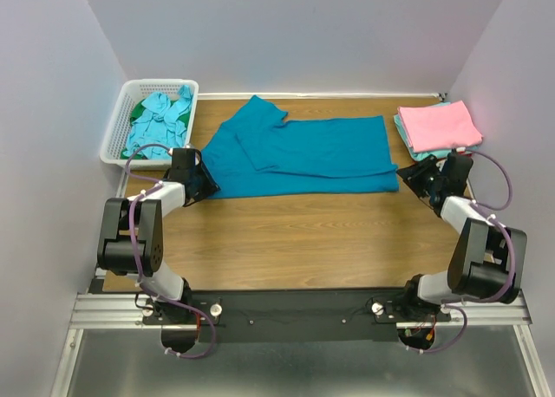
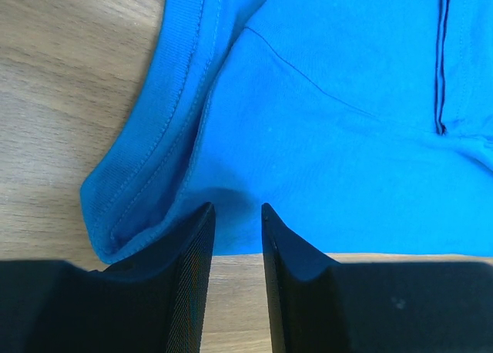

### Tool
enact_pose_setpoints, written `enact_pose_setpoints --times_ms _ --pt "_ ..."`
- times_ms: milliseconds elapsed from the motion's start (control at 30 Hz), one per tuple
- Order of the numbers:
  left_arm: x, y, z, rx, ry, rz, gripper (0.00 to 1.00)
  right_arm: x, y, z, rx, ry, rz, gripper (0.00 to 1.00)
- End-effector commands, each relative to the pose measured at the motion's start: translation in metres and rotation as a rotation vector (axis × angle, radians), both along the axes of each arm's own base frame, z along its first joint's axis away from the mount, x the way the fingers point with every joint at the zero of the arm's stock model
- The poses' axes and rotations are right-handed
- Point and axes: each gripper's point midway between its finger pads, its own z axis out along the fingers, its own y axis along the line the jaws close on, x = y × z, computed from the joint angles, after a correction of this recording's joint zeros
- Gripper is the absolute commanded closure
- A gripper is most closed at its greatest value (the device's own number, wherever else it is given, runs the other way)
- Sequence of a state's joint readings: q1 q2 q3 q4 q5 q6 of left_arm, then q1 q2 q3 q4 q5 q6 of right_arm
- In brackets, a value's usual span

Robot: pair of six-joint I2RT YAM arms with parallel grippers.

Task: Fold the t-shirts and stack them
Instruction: Fold the tshirt

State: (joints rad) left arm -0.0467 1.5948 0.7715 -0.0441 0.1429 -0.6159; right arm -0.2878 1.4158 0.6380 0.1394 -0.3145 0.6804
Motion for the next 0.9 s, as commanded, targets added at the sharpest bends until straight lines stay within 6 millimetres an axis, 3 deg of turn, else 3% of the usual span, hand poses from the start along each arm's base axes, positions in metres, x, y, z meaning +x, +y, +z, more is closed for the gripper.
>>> enact_pose_setpoints --times_ms 0,33,67,133,233,367,467,600,733,833,867 --pt "-0.013 0.008 -0.012 0.034 0.05 0.004 0.61 0.013 0.048 0.038 0.103 -0.174 0.223 0.47" --pt "-0.014 0.008 -0.011 0.036 0.05 0.002 0.61 0.017 0.056 0.045 0.118 -0.226 0.26 0.46" --pt "-0.013 0.008 -0.011 0.038 0.048 0.004 0.61 0.012 0.07 0.036 0.174 -0.21 0.304 0.45" --pt "-0.013 0.008 -0.011 0.039 0.05 0.003 0.61 0.012 0.08 0.032 0.21 -0.225 0.352 0.44" --pt "-0.015 0.009 -0.013 0.04 0.056 0.005 0.61 0.012 0.081 0.004 0.247 -0.16 0.343 0.44" --pt "-0.017 0.011 -0.017 0.048 0.074 0.009 0.61 0.005 0.07 -0.039 0.287 -0.042 0.262 0.44" --pt "-0.024 0.013 -0.021 0.051 0.102 0.007 0.61 -0.012 0.056 -0.068 0.327 0.043 0.177 0.44" --pt "-0.032 0.018 -0.024 0.061 0.126 0.017 0.61 -0.027 0.031 -0.079 0.356 0.081 0.06 0.44" --pt "-0.049 0.022 -0.028 0.058 0.161 0.032 0.61 -0.055 0.016 -0.094 0.352 0.156 -0.035 0.44" --pt "-0.061 0.021 -0.026 0.051 0.169 0.03 0.61 -0.066 0.009 -0.095 0.302 0.205 -0.053 0.44" --pt "-0.065 0.021 -0.022 0.047 0.157 0.028 0.61 -0.064 0.007 -0.087 0.279 0.183 -0.048 0.44"
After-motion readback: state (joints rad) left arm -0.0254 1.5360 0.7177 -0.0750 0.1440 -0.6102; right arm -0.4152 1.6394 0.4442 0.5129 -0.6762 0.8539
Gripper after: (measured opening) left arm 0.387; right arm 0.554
